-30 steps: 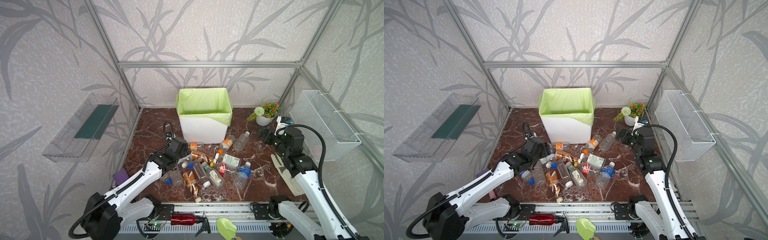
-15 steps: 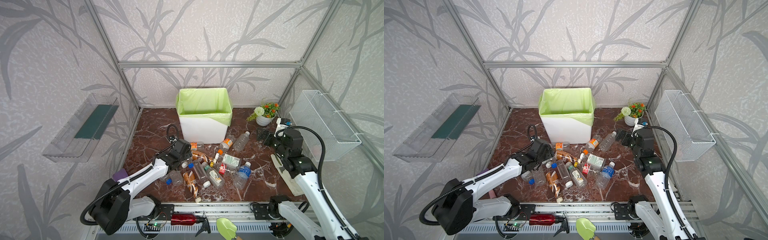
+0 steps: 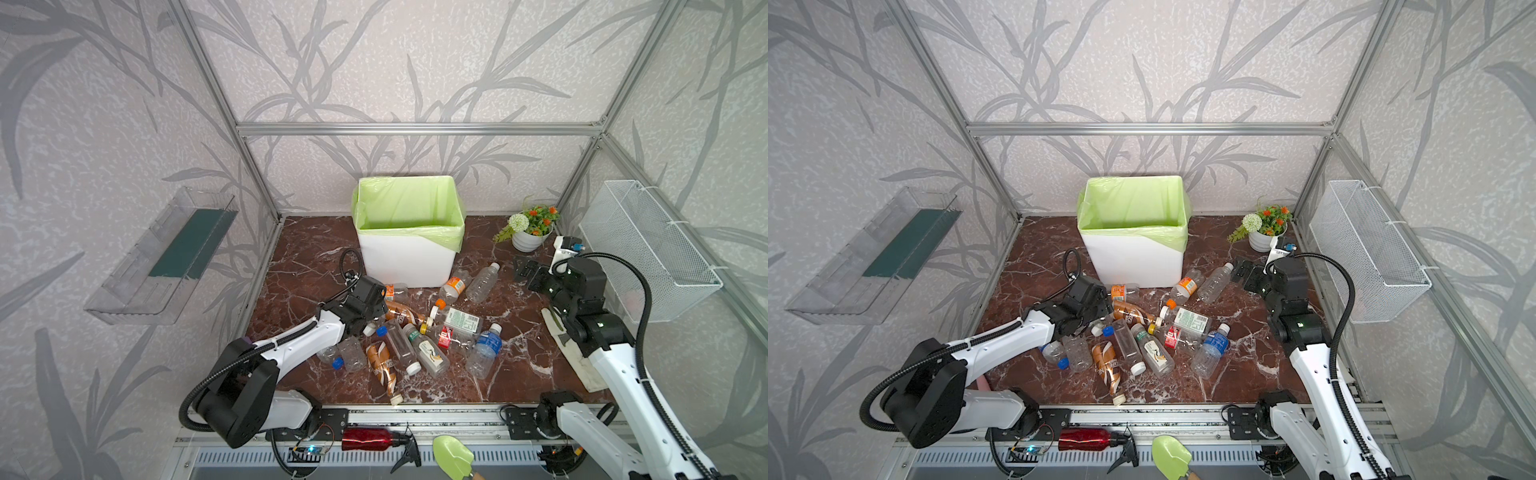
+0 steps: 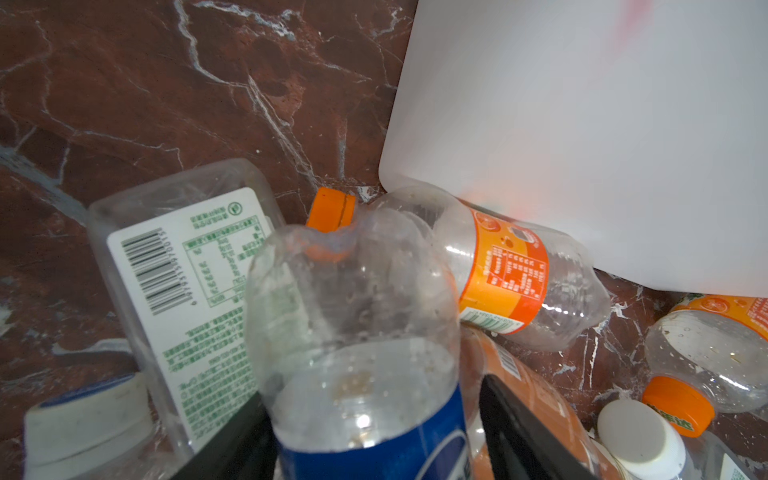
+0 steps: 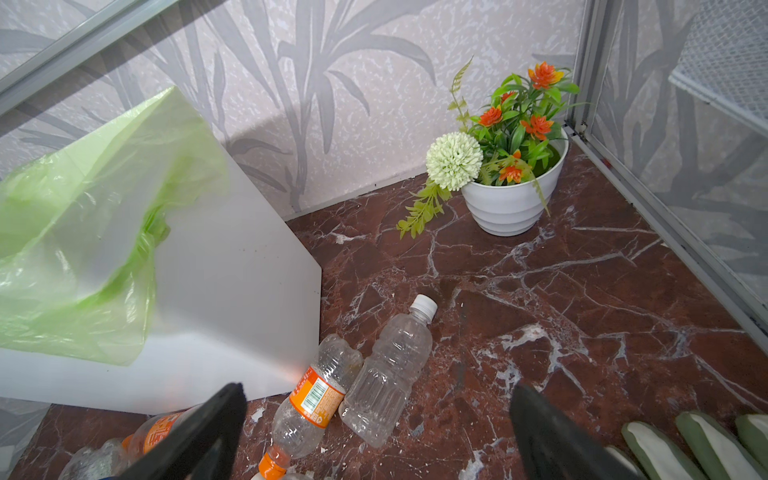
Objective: Throw the plastic bottles in the bin
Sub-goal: 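Close the left gripper on the blue Pepsi bottle in the pile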
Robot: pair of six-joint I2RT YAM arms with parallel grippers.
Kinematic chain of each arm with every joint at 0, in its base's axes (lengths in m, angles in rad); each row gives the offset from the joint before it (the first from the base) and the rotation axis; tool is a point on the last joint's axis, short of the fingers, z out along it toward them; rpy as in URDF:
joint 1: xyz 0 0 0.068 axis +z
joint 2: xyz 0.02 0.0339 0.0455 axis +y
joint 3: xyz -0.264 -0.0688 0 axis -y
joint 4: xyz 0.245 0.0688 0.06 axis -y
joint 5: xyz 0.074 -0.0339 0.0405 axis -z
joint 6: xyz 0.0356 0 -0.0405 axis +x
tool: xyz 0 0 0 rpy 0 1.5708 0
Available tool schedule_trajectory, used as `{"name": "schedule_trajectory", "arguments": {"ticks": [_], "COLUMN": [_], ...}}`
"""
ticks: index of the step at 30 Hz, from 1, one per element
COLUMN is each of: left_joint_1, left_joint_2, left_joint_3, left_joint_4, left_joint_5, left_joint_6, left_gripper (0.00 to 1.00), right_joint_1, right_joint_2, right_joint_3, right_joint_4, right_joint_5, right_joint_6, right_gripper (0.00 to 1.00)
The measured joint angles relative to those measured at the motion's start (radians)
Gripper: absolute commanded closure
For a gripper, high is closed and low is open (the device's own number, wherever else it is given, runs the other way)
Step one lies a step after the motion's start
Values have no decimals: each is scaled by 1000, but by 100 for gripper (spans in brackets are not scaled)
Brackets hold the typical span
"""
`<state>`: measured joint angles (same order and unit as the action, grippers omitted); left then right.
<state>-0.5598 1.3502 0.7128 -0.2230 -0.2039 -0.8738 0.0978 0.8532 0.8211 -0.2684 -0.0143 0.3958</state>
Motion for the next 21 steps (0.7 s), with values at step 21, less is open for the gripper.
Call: {"name": "schedule_trajectory", "arguments": {"ticks": [21], "left_joint_1": [17], "left_joint_2": [28], "left_joint_3": [0], "left_joint_4": [37], "left_joint_5": [36], "left_joint_6": [0], "left_gripper": [34], "right_joint_1": [-31], "right_joint_2": [-18], "right_joint_3": [0], "right_joint_4": [-12], "right_joint_5": [14], "right_joint_6": [-3], "right_gripper": [0]}}
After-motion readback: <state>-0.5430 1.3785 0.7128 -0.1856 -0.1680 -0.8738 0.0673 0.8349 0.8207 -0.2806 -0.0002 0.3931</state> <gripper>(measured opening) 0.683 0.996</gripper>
